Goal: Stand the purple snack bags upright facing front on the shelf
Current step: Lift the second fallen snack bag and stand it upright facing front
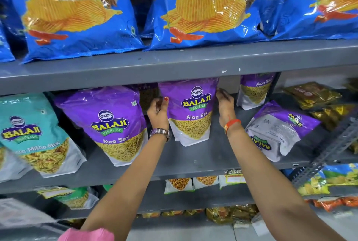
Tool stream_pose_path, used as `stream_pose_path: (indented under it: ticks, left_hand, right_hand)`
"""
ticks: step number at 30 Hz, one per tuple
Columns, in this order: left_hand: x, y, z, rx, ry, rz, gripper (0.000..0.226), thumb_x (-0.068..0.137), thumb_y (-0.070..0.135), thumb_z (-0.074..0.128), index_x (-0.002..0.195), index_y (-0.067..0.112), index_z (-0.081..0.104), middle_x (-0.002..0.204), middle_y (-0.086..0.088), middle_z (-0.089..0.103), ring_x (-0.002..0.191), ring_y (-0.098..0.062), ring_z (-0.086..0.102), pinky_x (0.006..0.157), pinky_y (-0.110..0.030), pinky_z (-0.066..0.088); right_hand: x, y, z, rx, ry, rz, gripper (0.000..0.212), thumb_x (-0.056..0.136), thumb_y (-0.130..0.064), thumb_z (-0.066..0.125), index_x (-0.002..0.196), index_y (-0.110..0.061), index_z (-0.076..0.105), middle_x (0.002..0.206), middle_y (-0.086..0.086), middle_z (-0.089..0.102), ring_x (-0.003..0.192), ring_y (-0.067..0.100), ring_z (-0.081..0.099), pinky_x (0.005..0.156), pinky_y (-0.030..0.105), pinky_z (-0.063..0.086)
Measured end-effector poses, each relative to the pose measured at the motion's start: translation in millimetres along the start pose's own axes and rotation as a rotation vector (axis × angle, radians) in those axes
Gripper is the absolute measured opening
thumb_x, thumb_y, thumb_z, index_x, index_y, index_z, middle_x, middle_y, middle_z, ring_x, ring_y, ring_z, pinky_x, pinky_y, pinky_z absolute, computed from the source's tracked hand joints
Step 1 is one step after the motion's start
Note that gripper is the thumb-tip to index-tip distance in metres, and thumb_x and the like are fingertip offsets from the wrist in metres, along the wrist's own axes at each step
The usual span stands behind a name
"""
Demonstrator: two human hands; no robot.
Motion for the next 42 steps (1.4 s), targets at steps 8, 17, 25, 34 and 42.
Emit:
stream_pose_path:
  ticks: [8,17,25,34,42]
  left_hand:
    - [4.3,-4.0,5.2,-0.123,0.051,-0.102,0.026,0.084,0.004,0.057,0.067,0.021,0.048,0.07,0.008,0.052,0.048,0.019,0.051,0.057,0.003,0.04]
    - [-2.2,-33.4,11.8,-0.148,0.035,-0.414,0.051,0.09,0.034,0.047,0.125,-0.004,0.047,0.138,-0.029,0.042,0.127,-0.039,0.041,0.112,-0.048,0.03]
    - [-39.4,-58.3,24.6,-0.122,-0.212,-0.483,0.078,0.068,0.052,0.056,0.132,0.01,0.04,0.137,-0.016,0.049,0.121,-0.03,0.051,0.106,-0.048,0.04]
    - [-56.9,-57.2,-3.3,-0.086,-0.101,-0.448,0.075,0.068,0.06,0.055,0.127,0.014,0.048,0.133,-0.014,0.054,0.118,-0.028,0.054,0.105,-0.048,0.041]
    - [-69.3,-45.6,-21.1,-0.054,-0.066,-0.492,0.057,0.088,0.046,0.043,0.134,0.013,0.038,0.143,-0.012,0.043,0.13,-0.029,0.041,0.111,-0.052,0.031]
  right_hand:
    - [2.8,9.3,-8.8,0.126,0.044,0.1,0.021,0.089,-0.013,0.055,0.07,-0.022,0.057,0.048,-0.024,0.064,0.071,0.004,0.053,0.064,0.019,0.042]
    - [-10.5,23.2,-5.5,0.018,-0.116,0.17,0.013,0.096,-0.024,0.043,0.094,-0.023,0.055,0.091,-0.005,0.06,0.083,0.011,0.055,0.069,0.025,0.043]
    - [-33.5,43.9,-10.7,-0.195,-0.274,0.257,0.05,0.092,-0.046,0.039,0.131,-0.015,0.048,0.132,0.007,0.057,0.103,0.015,0.058,0.067,0.016,0.047]
    - [-66.7,47.7,-12.1,-0.229,-0.393,0.214,0.05,0.088,-0.056,0.041,0.124,-0.025,0.054,0.128,0.002,0.061,0.115,0.016,0.058,0.087,0.025,0.047]
    - [-89.6,54.2,-8.6,-0.127,-0.37,0.234,0.047,0.088,-0.052,0.044,0.124,-0.023,0.054,0.121,0.002,0.065,0.103,0.012,0.064,0.078,0.024,0.053]
Point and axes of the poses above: each hand's wrist, its own x-axis towards the middle knuckle, its own z-axis out of the palm, y = z × x, the point moved 8 cm from there along x, towards the middle knuckle
